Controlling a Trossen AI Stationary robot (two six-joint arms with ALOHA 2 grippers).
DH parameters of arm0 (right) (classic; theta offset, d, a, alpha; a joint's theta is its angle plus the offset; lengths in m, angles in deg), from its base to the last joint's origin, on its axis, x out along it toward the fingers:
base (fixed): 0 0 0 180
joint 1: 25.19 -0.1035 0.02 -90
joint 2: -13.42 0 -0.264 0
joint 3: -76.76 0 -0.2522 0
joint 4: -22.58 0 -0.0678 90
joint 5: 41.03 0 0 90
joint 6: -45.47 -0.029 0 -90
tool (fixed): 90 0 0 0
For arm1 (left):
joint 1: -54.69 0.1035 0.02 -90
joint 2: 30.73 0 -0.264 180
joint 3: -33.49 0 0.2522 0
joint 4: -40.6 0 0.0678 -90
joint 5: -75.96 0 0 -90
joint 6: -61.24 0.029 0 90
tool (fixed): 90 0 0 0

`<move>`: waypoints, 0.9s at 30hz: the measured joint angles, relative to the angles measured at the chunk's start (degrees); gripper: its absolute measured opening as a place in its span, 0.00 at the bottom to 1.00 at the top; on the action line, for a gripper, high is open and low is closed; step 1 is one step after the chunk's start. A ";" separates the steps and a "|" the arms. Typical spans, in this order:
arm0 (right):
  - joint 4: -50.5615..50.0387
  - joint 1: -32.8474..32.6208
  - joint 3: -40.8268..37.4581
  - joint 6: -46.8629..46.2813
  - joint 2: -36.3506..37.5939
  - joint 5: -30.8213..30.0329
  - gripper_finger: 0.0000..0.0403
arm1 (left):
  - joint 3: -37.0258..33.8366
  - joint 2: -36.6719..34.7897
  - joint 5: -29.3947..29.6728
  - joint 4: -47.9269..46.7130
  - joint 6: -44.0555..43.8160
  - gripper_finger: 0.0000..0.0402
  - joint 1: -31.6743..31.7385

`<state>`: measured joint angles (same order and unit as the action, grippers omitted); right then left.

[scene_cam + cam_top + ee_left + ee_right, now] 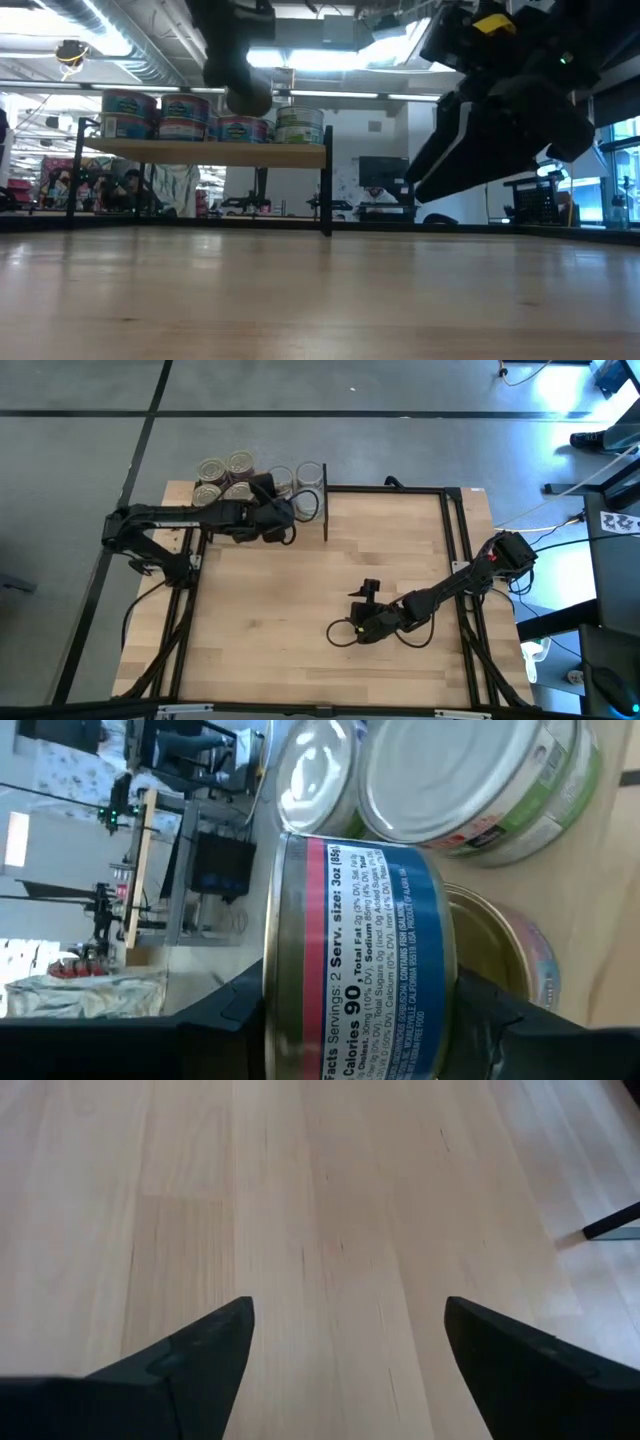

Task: Stack canned seafood by type on shelf
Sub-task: Stack the blue tuna can on top of the blue tuna can on the shelf

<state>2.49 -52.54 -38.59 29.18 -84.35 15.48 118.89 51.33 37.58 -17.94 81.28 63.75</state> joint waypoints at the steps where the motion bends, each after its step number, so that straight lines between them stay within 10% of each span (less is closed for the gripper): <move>1: 0.00 0.00 0.00 -0.01 0.00 0.00 0.81 | 0.00 0.51 0.00 -0.02 0.00 0.45 0.31; 27: -0.22 0.00 0.00 -0.15 0.00 0.02 0.81 | 0.17 3.60 -3.70 -2.96 -1.51 0.66 1.51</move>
<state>2.27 -52.54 -38.59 29.03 -84.35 15.50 119.05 54.93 33.88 -20.90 79.77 65.26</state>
